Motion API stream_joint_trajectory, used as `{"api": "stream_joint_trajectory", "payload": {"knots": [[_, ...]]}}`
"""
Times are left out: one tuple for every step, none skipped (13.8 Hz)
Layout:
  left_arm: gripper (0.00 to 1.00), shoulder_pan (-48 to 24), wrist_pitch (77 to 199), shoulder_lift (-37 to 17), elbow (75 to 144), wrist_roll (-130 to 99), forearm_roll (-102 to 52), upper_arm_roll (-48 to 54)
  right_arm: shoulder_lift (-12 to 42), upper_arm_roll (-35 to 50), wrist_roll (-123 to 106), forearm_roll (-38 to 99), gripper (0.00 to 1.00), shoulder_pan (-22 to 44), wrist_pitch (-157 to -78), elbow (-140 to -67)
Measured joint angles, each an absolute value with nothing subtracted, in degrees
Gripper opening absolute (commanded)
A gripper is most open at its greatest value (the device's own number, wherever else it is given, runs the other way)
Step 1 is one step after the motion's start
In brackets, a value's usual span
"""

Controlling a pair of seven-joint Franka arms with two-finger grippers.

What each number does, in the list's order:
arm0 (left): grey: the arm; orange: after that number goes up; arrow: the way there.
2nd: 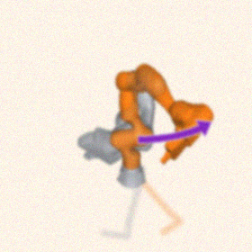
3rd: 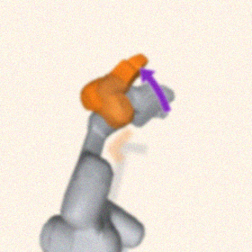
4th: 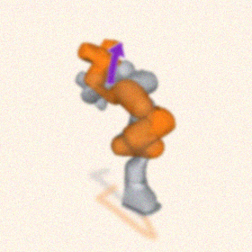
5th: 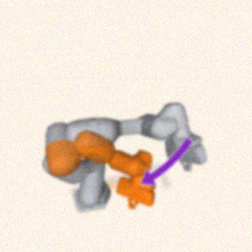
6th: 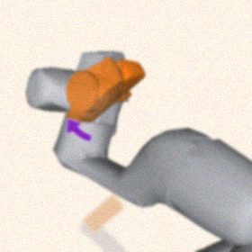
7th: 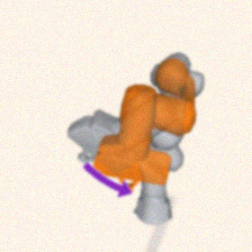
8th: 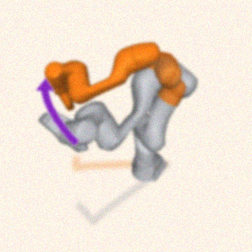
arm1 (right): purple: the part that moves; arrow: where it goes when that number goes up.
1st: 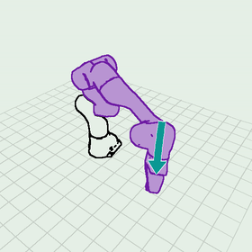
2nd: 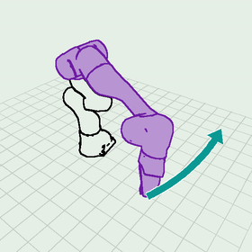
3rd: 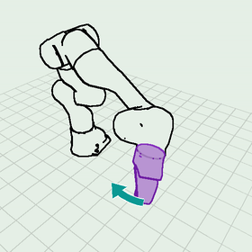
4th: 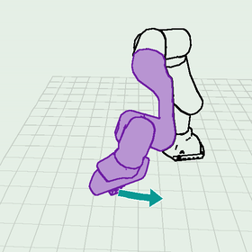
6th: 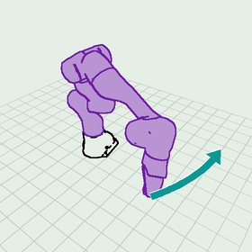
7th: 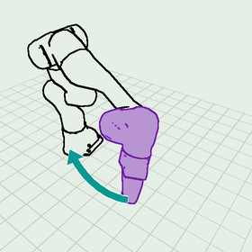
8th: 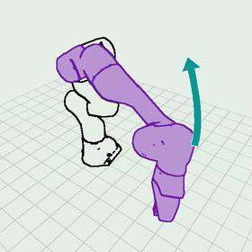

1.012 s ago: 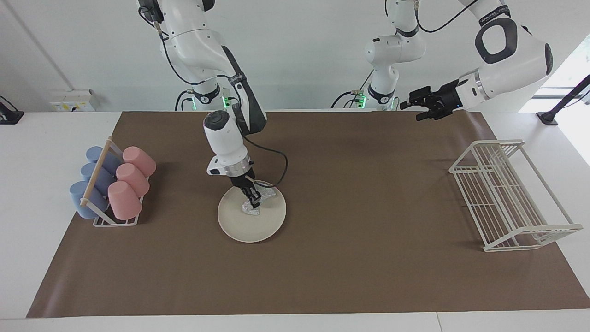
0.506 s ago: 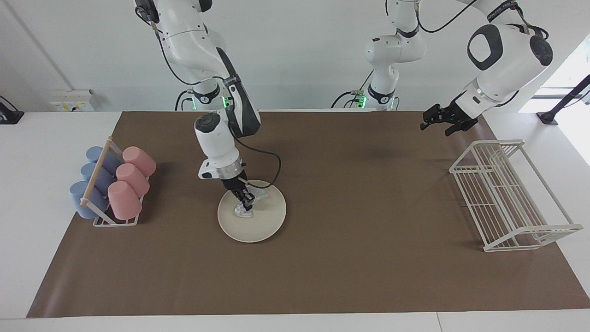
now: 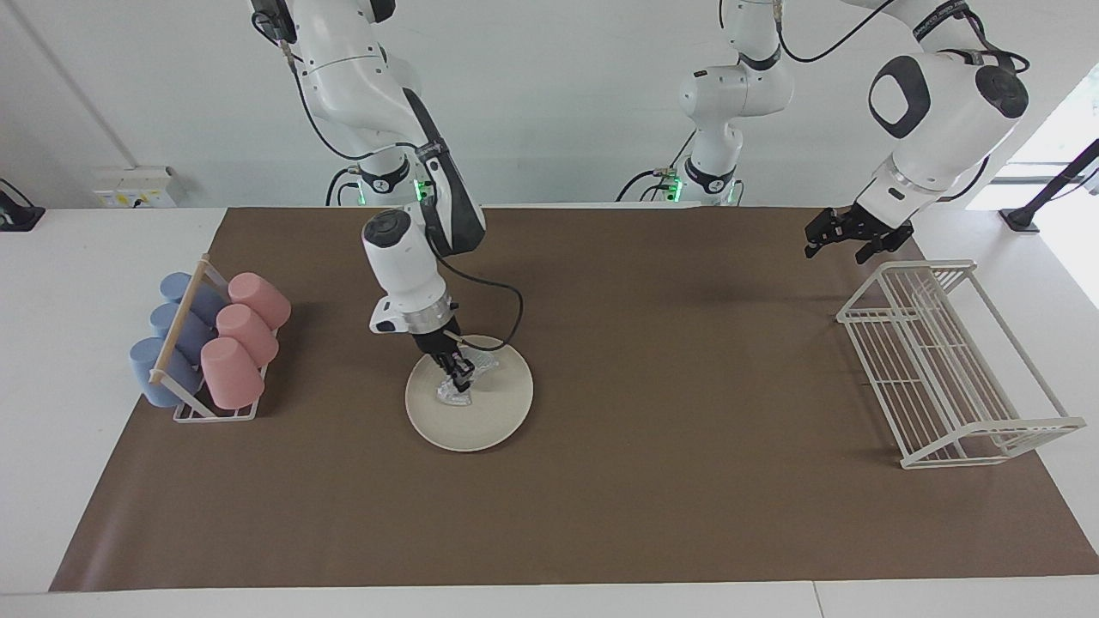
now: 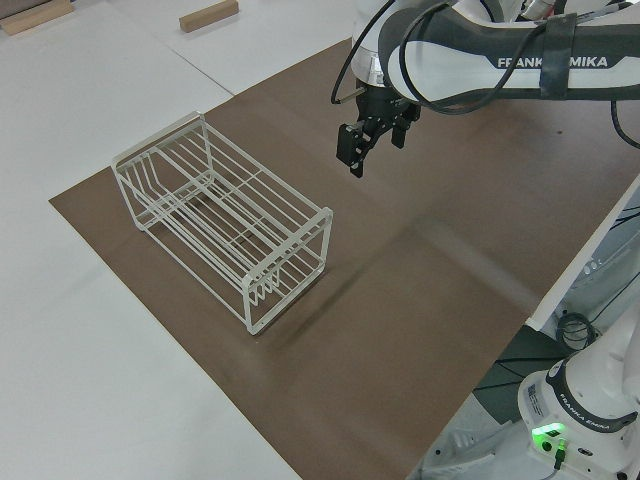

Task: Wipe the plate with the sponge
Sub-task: 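Wipe the plate surface with the sponge in the right gripper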

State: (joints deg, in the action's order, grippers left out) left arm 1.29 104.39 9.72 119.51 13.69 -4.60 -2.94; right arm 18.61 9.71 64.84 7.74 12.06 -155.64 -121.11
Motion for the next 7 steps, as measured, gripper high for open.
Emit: {"api": "stream_joint_trajectory", "payload": {"knots": [[1.0,1.3,104.7,9.7,119.5,13.5,-4.6,-2.9,18.6,9.7,67.1,7.7,0.0,13.4,-155.6,-121.1],[1.0,1.3,104.9,9.7,119.5,13.4,-4.6,-2.9,18.6,9.7,68.1,7.7,0.0,14.0,-155.6,-121.2],[1.0,1.3,104.9,9.7,119.5,13.4,-4.6,-2.9,18.6,9.7,68.2,7.8,0.0,14.0,-155.6,-121.1],[1.0,1.3,104.9,9.7,119.5,13.4,-4.6,-2.9,18.6,9.7,68.2,7.8,0.0,14.0,-155.1,-121.0],[1.0,1.3,105.0,9.7,119.5,13.4,-4.6,-2.9,18.6,9.7,68.4,7.8,0.0,14.0,-153.3,-120.4],[1.0,1.3,105.0,9.7,119.5,13.3,-4.6,-2.9,18.5,9.7,69.0,7.8,0.0,14.0,-149.6,-119.0],[1.0,1.3,105.0,9.7,119.5,13.2,-4.6,-2.9,18.3,9.7,70.5,7.8,0.0,14.0,-144.9,-116.9]]}}
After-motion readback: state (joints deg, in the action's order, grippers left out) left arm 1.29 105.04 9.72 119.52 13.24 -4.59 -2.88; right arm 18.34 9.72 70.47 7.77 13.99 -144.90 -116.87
